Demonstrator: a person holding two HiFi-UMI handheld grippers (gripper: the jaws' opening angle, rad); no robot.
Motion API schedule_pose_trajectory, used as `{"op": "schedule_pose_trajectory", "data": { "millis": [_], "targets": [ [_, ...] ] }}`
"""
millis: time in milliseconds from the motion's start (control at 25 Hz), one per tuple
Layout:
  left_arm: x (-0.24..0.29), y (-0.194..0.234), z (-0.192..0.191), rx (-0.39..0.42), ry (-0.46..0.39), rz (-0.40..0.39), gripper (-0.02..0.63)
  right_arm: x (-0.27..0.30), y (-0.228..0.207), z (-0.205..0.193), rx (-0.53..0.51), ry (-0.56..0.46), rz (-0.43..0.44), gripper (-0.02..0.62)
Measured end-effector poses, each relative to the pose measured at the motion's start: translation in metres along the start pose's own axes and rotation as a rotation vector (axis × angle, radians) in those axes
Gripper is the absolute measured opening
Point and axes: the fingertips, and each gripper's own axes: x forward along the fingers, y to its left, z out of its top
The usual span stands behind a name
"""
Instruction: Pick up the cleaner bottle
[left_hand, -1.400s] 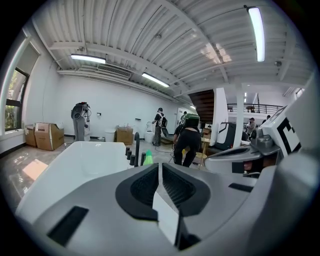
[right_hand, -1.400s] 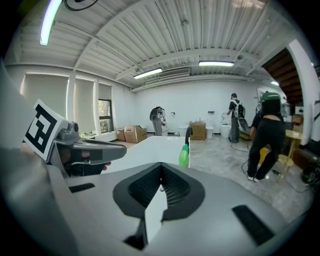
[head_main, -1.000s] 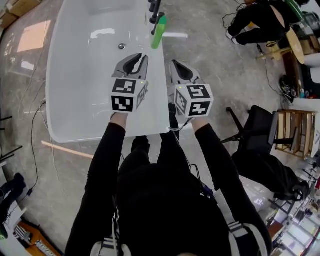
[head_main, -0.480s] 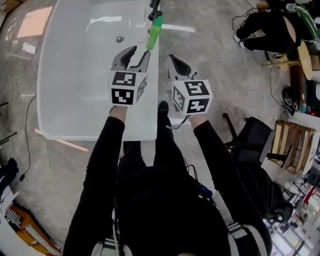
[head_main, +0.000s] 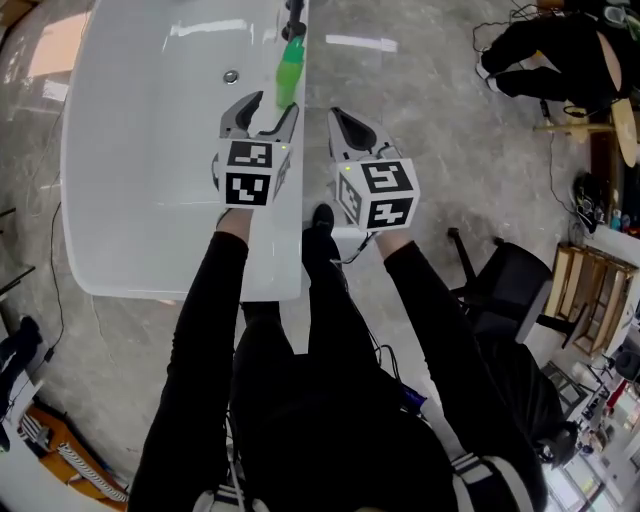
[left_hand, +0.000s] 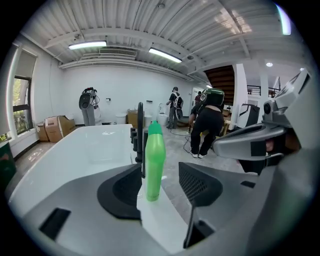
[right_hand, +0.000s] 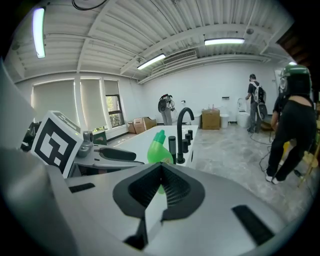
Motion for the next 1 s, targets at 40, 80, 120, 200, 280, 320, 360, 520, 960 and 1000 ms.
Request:
{"op": "schedule_pose_trajectory", "data": {
  "millis": [40,80,120,200,280,320,360,520,960,1000],
  "targets": [
    [0.008,-0.001,-0.003,-0.001,0.012,0.003,0.236,0.003,-0.006,-0.002,0.002,0.004,0.000,0.002],
    [0.015,-0.001,-0.006,-0.003,0.019,0.007,0.239,0.005,-0.012,-0.004,0.005,0.006,0.001,0.002],
    [0.021,-0.001,-0.007,-0.003,0.023,0.012,0.241,0.008,-0.018,-0.005,0.007,0.009,0.001,0.002],
    [0.032,-0.001,-0.010,0.005,0.028,0.025,0.245,0.012,-0.027,-0.008,0.014,0.015,0.000,0.002],
    [0.041,0.000,-0.015,0.015,0.036,0.036,0.249,0.016,-0.035,-0.012,0.018,0.023,-0.001,0.002],
    [0.045,0.001,-0.018,0.017,0.043,0.040,0.249,0.019,-0.039,-0.013,0.021,0.025,-0.001,0.002],
    [0.049,0.002,-0.021,0.016,0.051,0.043,0.250,0.023,-0.042,-0.015,0.024,0.028,-0.001,0.002],
    [0.065,0.008,-0.034,0.008,0.074,0.063,0.250,0.035,-0.052,-0.022,0.031,0.039,0.008,0.002],
    [0.103,0.012,-0.054,-0.006,0.098,0.103,0.250,0.060,-0.074,-0.041,0.060,0.071,0.024,0.002],
    [0.106,0.013,-0.054,-0.008,0.097,0.109,0.250,0.062,-0.076,-0.042,0.061,0.073,0.026,0.002]
  ]
}}
